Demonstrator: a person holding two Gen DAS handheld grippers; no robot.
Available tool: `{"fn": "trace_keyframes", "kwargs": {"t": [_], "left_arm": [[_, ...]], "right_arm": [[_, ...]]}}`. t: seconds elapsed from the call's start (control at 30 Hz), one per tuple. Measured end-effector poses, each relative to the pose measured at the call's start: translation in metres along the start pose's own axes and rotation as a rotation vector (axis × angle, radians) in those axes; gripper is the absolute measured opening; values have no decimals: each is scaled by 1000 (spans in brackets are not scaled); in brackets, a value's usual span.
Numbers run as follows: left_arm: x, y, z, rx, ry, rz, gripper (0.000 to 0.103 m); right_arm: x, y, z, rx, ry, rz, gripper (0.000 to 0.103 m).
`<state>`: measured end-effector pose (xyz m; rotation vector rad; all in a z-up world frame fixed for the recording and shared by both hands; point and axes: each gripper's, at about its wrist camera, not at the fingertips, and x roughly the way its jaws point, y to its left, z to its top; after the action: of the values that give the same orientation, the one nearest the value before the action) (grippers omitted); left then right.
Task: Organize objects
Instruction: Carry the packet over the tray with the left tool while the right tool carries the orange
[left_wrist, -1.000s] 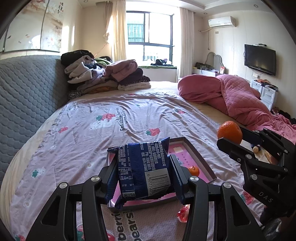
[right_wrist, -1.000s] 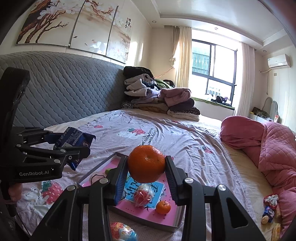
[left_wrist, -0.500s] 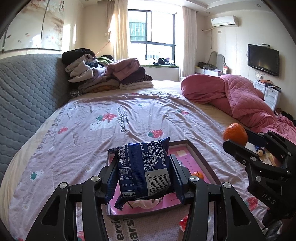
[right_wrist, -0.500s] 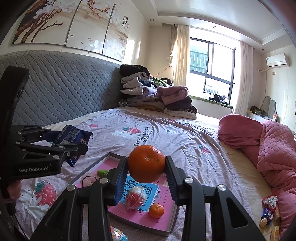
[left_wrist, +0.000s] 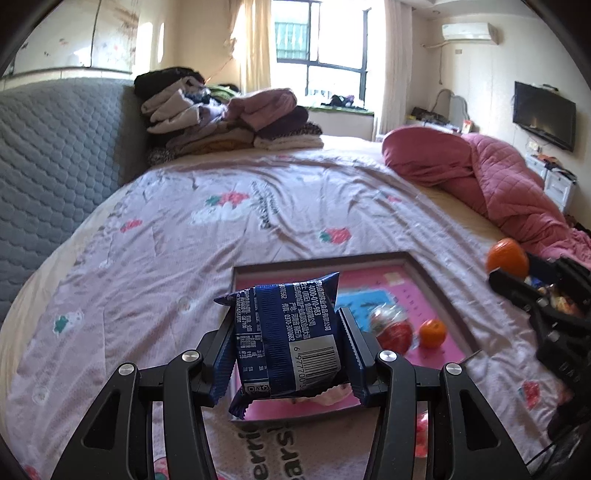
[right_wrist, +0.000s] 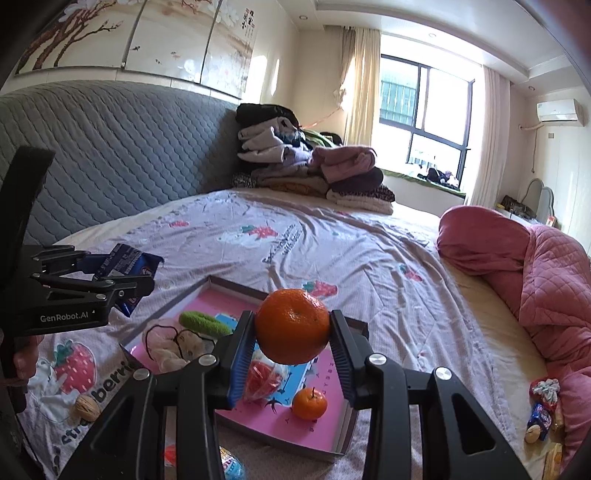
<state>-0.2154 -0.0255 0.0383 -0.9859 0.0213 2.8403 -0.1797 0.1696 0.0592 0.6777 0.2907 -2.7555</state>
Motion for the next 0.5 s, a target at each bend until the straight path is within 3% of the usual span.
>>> {"fn": "trace_keyframes", "kwargs": {"t": [0.5], "left_arm": [[36, 14, -35, -2, 99, 8, 52]], "right_arm": [[28, 7, -27, -6, 107, 10, 40]]}}
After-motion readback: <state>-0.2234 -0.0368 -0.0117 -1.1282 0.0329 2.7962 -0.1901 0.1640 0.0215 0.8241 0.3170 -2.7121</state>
